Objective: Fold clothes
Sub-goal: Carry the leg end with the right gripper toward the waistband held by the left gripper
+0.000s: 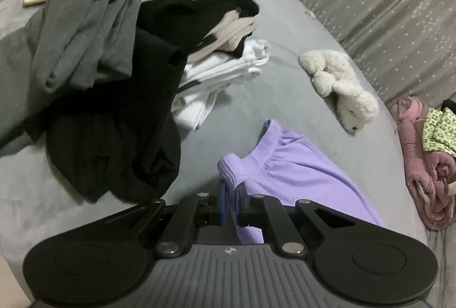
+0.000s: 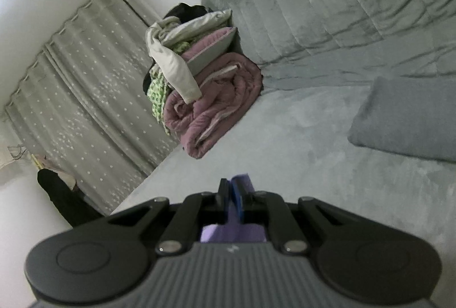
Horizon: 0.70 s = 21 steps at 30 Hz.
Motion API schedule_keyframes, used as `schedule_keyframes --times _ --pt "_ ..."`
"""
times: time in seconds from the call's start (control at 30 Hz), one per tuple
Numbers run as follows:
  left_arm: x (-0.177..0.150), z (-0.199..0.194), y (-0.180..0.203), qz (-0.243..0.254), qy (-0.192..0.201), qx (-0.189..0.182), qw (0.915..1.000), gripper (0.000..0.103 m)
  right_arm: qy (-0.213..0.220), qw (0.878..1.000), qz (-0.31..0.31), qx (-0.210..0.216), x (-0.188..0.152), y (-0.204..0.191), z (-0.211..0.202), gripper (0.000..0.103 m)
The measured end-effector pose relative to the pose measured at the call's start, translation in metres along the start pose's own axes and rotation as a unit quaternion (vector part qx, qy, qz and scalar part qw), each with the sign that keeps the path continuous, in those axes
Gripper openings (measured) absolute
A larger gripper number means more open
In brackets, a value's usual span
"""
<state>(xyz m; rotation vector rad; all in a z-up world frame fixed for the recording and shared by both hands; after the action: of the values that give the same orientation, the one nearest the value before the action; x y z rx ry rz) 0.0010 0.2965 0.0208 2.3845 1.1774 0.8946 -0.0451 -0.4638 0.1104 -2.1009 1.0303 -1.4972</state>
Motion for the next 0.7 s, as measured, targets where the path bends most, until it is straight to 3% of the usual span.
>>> schedule_keyframes --times 0.27,0.7 --pt "0.008 -0.002 0.016 0.004 0.02 -0.009 0.9998 0.006 0.003 1.0 0.004 -0.006 0.005 -0.006 0.018 0.005" --pt "0.03 0.023 0.034 -0.017 0.011 -0.006 0.9998 0.006 -0.013 0.999 0.029 -0.026 0.0 -0.017 0.079 0.005"
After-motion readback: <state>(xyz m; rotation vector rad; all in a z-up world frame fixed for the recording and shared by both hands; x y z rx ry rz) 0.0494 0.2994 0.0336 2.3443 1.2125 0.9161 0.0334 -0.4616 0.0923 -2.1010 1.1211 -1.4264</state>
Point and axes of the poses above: each gripper's, at about its wrist camera, not at the fingertips, and z roughly the way its jaws point, y to its right, x to its top, the point moved 6 cm from there along z, roughly the way its jaws point, and after that the axes turned 5 degrees about -y, right-handed, at the moved point
